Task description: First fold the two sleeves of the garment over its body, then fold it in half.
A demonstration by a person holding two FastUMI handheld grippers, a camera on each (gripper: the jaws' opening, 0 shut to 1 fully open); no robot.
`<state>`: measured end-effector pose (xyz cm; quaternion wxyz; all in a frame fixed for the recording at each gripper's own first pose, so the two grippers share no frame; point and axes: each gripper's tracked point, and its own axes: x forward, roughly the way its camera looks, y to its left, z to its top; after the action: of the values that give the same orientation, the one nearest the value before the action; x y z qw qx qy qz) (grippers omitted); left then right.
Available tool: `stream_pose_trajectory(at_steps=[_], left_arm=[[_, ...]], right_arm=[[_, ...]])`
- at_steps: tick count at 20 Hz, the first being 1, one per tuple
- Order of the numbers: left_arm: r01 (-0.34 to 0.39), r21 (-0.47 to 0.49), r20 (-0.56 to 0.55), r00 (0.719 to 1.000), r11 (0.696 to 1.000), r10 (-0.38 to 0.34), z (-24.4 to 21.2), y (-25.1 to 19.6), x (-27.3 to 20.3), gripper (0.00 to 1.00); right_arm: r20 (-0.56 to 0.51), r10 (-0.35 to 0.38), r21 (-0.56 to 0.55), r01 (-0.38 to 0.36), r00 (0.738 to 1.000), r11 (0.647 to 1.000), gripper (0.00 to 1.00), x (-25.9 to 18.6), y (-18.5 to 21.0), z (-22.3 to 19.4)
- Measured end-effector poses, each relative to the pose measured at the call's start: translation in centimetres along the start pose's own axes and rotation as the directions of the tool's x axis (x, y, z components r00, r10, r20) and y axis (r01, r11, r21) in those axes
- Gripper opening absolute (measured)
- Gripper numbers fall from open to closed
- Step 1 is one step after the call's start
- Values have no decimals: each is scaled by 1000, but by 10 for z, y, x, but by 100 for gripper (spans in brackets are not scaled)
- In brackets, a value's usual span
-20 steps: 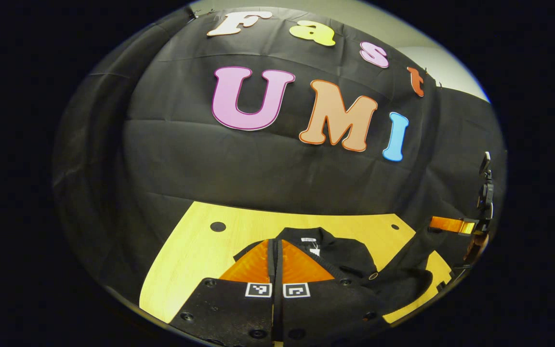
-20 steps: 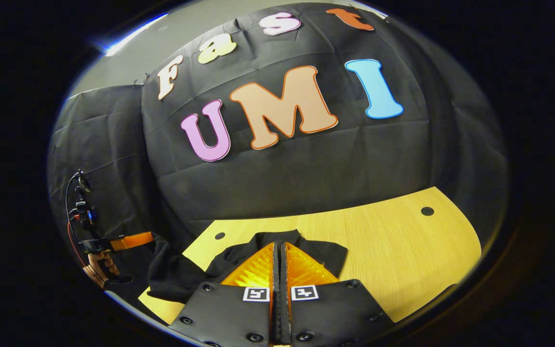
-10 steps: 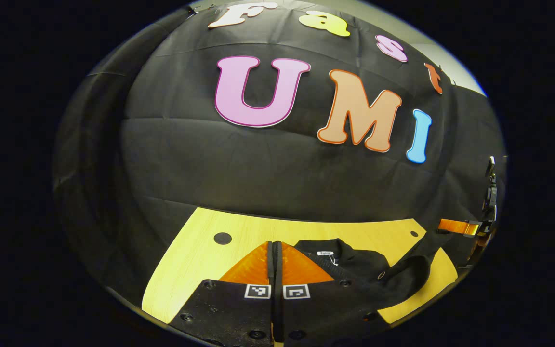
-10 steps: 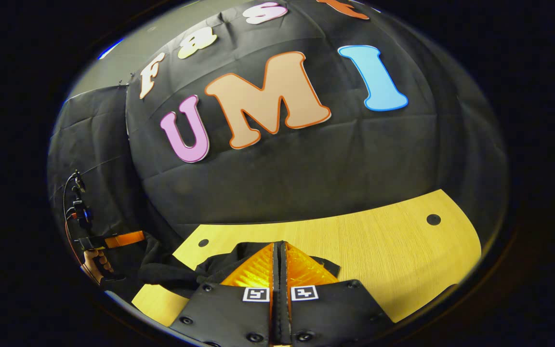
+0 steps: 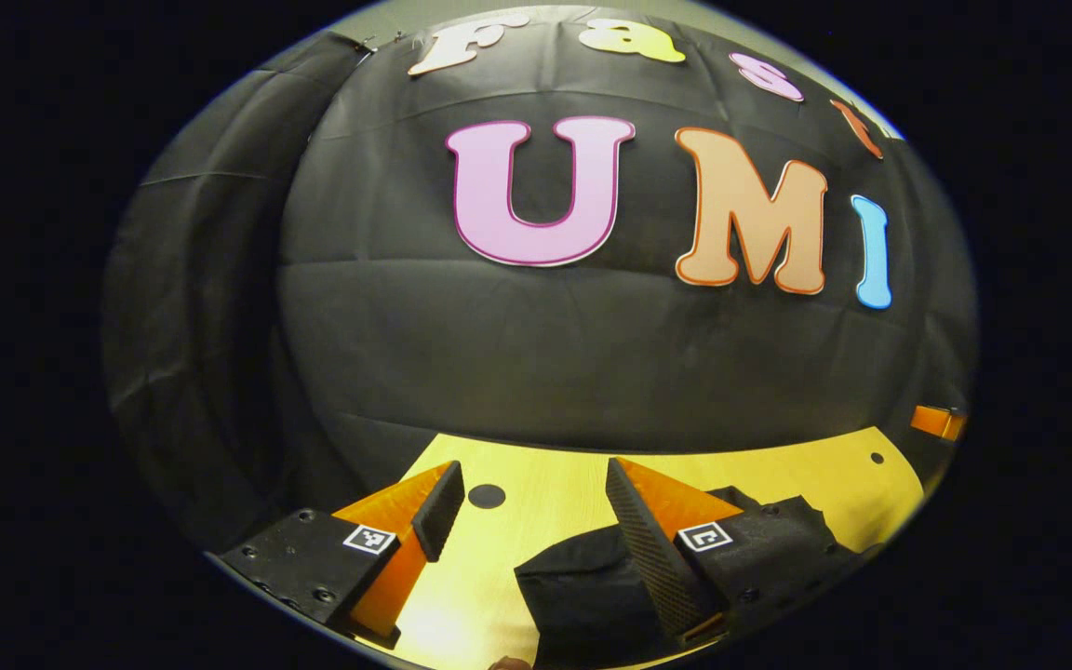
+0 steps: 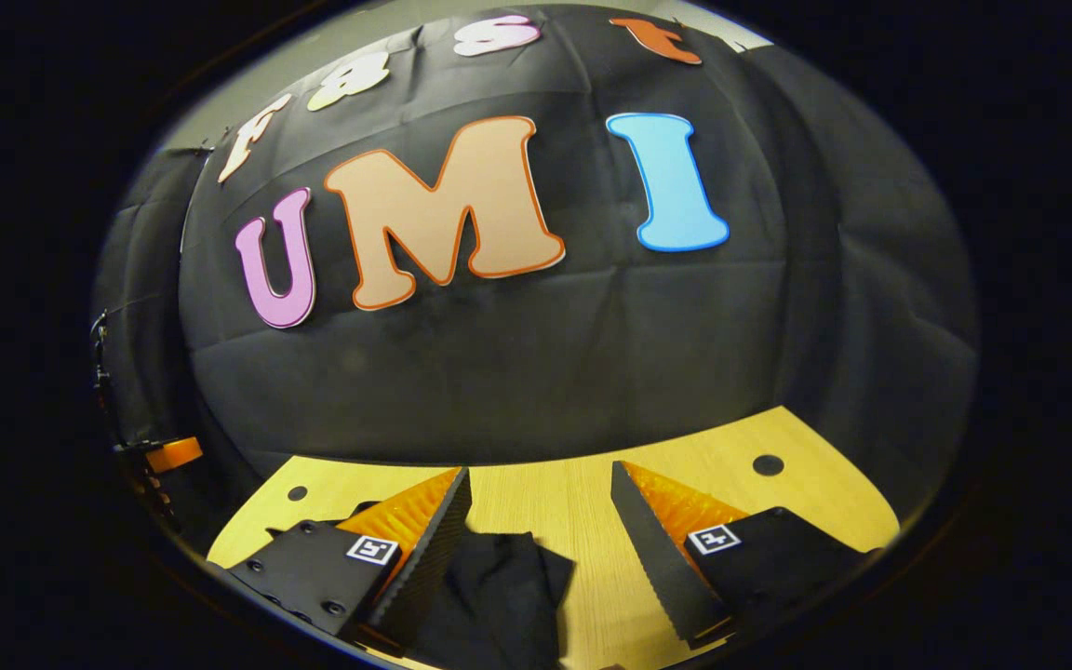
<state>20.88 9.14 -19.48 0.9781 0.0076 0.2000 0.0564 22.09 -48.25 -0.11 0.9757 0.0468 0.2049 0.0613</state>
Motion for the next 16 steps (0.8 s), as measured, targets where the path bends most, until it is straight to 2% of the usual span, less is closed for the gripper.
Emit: stream_pose_trajectory(at_steps=[6, 10, 11, 13, 16], left_arm=[[5, -3, 44, 999, 1000, -5, 17, -3, -26, 94], [42, 19, 146, 988, 999, -45, 44, -13, -86, 94], [52, 30, 186, 981, 998, -57, 52, -17, -106, 94], [84, 57, 271, 958, 995, -96, 68, -22, -150, 93], [122, 95, 326, 934, 988, -146, 73, -24, -208, 93]], right_arm=[[28, 20, -38, -19, 999, 999, 97, -21, 9, 8], [115, 15, -52, -9, 993, 999, 97, -93, 24, 15], [140, 20, -51, -13, 990, 999, 100, -117, 30, 15], [215, 26, -56, -14, 976, 998, 97, -165, 42, 16], [265, 29, -59, -14, 964, 998, 96, -232, 61, 5]])
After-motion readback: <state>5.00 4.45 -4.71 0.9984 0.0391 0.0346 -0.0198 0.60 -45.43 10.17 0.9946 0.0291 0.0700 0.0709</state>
